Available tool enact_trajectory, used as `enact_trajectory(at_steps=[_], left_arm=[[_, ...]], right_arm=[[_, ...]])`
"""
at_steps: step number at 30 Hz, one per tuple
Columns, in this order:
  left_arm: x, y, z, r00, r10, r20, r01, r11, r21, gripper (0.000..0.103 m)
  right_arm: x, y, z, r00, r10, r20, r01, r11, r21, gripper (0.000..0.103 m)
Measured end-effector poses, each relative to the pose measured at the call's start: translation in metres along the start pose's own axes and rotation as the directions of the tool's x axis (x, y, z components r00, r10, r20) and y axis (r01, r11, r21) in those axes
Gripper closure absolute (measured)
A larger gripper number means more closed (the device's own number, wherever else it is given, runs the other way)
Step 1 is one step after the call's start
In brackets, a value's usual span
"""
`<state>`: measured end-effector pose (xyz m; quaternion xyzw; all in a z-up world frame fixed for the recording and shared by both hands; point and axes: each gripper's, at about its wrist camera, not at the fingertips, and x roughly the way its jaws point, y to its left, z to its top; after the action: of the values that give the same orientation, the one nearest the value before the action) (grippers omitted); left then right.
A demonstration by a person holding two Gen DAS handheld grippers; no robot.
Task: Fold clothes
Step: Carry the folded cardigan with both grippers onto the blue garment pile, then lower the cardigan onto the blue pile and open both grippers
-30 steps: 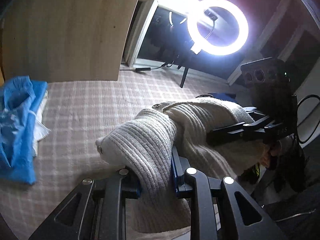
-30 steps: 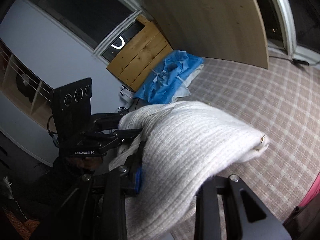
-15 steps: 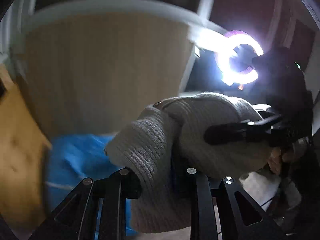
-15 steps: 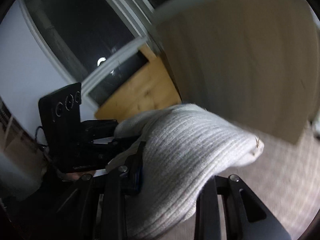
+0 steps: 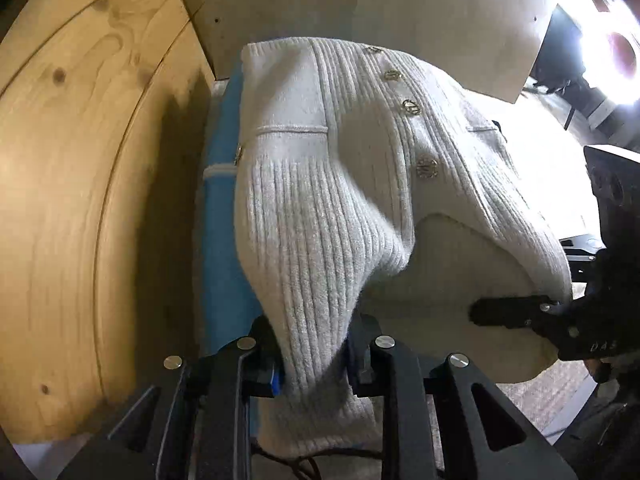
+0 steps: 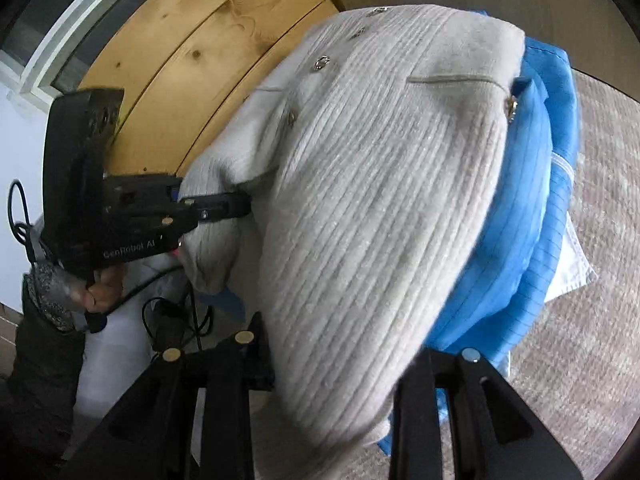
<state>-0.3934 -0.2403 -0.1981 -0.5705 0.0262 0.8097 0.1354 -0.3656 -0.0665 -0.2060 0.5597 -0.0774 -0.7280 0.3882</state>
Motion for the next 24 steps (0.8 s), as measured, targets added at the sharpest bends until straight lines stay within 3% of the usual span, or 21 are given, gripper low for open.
enact_trajectory(at_steps=[3, 6, 10, 16, 19, 22, 24], left_arm=[[-0.009, 0.0, -0.003, 1.0, 0.001, -0.006, -0.001, 1.0, -0.002, 0.07], [-0.03, -0.003, -0.01, 1.0, 0.012, 0.029, -0.013, 1.0, 0.01, 0.07], [-0.068, -0.008, -0.02, 0.993, 0.068, 0.101, -0.072, 0.997, 0.029, 0.071], [-0.094, -0.023, 0.0, 0.979, -0.011, 0.204, 0.0, 0.998, 0.057, 0.07], [-0.064, -0.028, -0.004, 0.992, -0.015, 0.125, 0.006, 0.998, 0.07, 0.074], [-0.01, -0.023, -0.009, 0.999, -0.033, 0.019, 0.032, 0.999, 0.037, 0.074], [0.018, -0.022, -0.012, 1.0, 0.005, -0.027, -0.004, 0.999, 0.033, 0.074]], right_arm=[[-0.025, -0.003, 0.002, 1.0, -0.004, 0.017, 0.004, 1.0, -0.004, 0.063], [-0.05, -0.005, 0.003, 0.999, -0.007, 0.034, 0.008, 1.0, -0.008, 0.056], [-0.083, -0.009, 0.006, 0.998, -0.012, 0.057, 0.013, 1.0, -0.012, 0.055], [-0.133, -0.014, 0.009, 0.996, -0.02, 0.092, 0.022, 1.0, -0.02, 0.055], [-0.119, -0.018, 0.042, 0.987, -0.062, 0.149, 0.069, 0.997, -0.042, 0.057], [-0.084, -0.028, 0.068, 0.982, -0.12, 0.149, 0.131, 0.989, -0.065, 0.057], [-0.05, -0.038, 0.067, 0.982, -0.175, 0.073, 0.181, 0.98, -0.078, 0.057]])
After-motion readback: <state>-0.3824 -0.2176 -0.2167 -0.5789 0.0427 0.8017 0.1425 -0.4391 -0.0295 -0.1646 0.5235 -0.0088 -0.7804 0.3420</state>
